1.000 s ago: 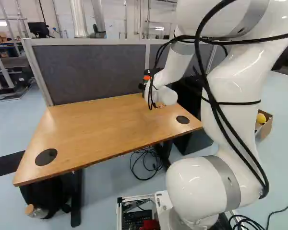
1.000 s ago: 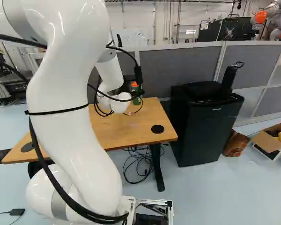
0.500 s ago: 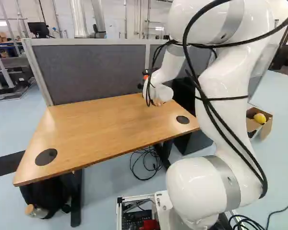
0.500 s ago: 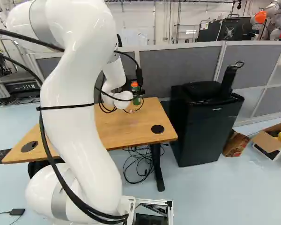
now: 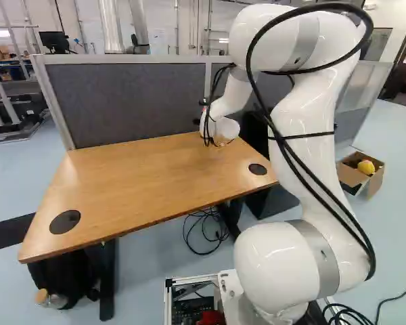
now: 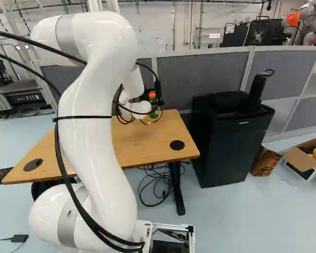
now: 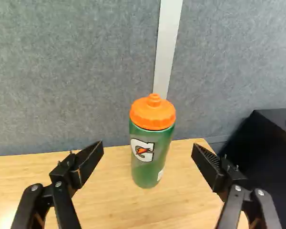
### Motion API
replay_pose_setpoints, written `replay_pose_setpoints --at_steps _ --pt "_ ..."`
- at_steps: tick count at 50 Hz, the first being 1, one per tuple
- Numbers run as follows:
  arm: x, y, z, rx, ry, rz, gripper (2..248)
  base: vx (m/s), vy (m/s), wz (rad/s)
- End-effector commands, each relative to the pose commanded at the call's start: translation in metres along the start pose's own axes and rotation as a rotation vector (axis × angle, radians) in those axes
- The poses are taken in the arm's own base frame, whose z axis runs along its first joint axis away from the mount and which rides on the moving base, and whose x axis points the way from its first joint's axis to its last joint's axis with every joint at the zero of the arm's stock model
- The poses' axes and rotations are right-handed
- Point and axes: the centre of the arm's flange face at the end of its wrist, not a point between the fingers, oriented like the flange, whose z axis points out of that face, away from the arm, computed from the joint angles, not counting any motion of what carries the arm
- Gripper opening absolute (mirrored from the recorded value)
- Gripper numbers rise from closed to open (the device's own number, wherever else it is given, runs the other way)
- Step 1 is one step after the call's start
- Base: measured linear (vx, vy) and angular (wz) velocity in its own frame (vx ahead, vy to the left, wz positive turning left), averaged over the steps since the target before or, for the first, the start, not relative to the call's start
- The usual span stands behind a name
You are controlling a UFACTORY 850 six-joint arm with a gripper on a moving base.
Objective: Pick up the green bottle from the table
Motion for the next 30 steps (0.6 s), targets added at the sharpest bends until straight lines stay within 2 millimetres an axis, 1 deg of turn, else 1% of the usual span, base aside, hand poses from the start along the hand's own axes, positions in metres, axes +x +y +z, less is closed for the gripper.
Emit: replay_pose_setpoints --at_steps 14,30 --pt "-0.002 0.002 0.025 -0.006 -0.042 0.003 247 0.000 0.000 0.000" --pt "-0.001 0.006 0.049 -0.012 -0.032 0.005 247 0.000 0.000 0.000"
